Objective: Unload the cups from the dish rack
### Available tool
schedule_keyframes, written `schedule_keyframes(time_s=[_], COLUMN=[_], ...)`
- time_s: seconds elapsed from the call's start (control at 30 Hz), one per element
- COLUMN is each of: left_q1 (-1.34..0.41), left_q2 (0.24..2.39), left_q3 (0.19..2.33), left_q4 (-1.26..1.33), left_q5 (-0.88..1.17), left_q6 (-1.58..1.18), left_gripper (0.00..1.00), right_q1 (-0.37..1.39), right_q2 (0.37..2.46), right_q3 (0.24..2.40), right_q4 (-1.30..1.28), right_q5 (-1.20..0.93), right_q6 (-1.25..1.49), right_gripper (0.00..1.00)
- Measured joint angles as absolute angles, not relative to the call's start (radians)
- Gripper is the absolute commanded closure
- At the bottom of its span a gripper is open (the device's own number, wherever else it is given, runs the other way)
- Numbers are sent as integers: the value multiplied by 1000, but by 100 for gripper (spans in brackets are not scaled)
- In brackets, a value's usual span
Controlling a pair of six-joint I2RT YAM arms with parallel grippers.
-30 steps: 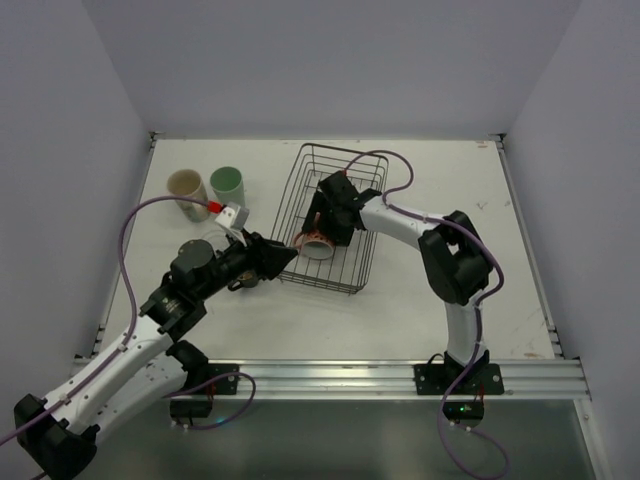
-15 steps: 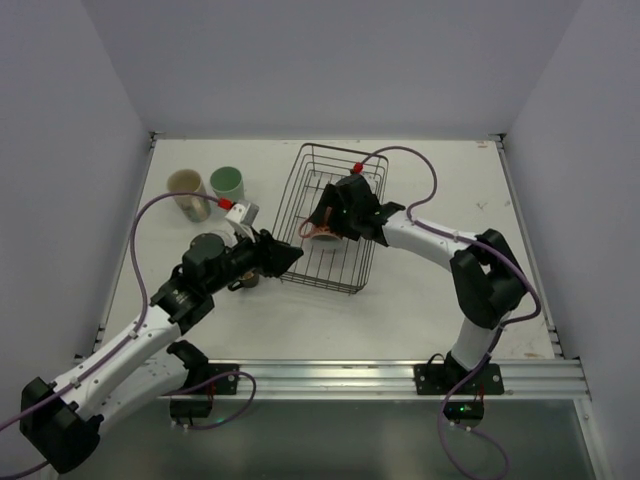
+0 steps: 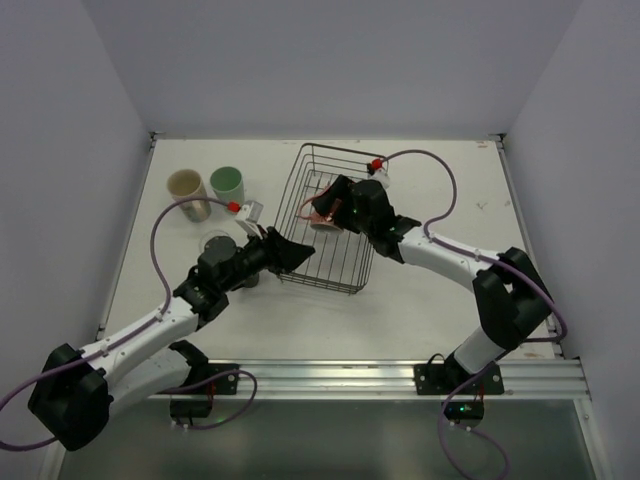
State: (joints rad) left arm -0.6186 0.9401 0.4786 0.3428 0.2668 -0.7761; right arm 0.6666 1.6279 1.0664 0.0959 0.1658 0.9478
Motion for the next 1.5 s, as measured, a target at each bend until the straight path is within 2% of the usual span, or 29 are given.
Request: schedule_keyframes(time_s=[0.23,0.43,0.57,0.87,1.1,1.2,1.5], left_q1=[-619,-623,-624,-630,-638,-643,-665], left_q2=[1042,1119,1163,1238,1274,1291,1312], left_q3=[443,443,448,468,487,493,499], left_q4=[533,654,728,867,917,936,982], left_q5=[201,173,171,186,186,185,163], left_q6=[-879,-907,-925,-941,-943,-947,-951], left_gripper=[47,35,34,34,38,40,46], right_q1=[667,667,668,667,667,667,668], right_q2=[1514,1463,1456,1456,1457,1459,1473], right_q3=[962,907,866,820,818,809,774], right_q4=[237,359,435,545,591,610,679], right_q5=[133,92,70,30,22,14,4], right_q6=[997,1005,1007,1023,1044,1056,1102], right_gripper=[69,70,70,71,72,76,76])
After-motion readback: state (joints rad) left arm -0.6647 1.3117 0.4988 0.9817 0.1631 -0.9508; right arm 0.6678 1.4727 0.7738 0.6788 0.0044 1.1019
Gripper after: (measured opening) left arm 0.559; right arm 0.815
